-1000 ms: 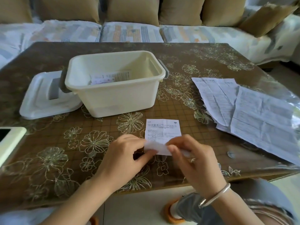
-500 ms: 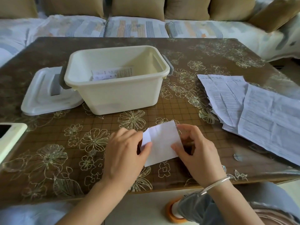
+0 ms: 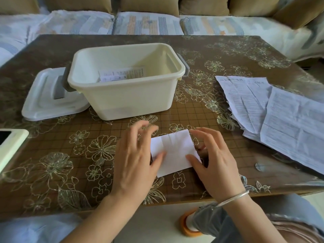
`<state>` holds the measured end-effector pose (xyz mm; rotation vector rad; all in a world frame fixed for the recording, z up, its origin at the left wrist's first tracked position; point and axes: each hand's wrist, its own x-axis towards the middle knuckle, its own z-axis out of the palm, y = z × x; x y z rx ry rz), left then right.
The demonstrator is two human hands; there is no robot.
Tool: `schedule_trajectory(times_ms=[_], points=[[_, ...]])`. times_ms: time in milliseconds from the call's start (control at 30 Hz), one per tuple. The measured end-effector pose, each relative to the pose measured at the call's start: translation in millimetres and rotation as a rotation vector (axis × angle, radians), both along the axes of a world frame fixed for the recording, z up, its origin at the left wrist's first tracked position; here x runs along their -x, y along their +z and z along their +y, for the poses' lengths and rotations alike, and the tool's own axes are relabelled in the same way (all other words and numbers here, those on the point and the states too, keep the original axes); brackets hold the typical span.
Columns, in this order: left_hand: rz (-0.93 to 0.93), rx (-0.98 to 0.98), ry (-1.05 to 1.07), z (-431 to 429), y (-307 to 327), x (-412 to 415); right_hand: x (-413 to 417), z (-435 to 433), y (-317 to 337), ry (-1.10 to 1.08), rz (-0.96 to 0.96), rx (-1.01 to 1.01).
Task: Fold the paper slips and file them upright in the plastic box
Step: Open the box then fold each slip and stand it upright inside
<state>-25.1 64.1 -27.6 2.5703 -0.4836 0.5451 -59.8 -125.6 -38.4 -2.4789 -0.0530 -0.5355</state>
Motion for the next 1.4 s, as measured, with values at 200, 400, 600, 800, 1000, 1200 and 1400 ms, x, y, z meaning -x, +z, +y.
schedule_trajectory(times_ms=[200,400,600,800,1000,1200,1400], points=[[-0.1,-0.09,-0.193,0,-2,-2,-4,-3,1,0.186,-0.17,0.302],[-0.018,-0.086,-0.278,8,-4,-8,-3,-13,2,0.356,-0.068,0.323],[0.057,-0.113,-0.332,15,4,-8,-8,-13,5,0.385,-0.13,0.343],[0.143,-0.054,-0.336,21,9,3,-13,-6,12,0.336,-0.139,0.339],[-0.005,-0.173,-0.348,17,11,-2,-17,-16,17,0.365,0.007,0.313],[-0.002,-0.049,-0.273,15,17,-4,-25,-20,27,0.38,0.103,0.133],[-0.024,-0.038,-0.145,3,12,-13,-48,-6,22,0.161,0.141,-0.045]])
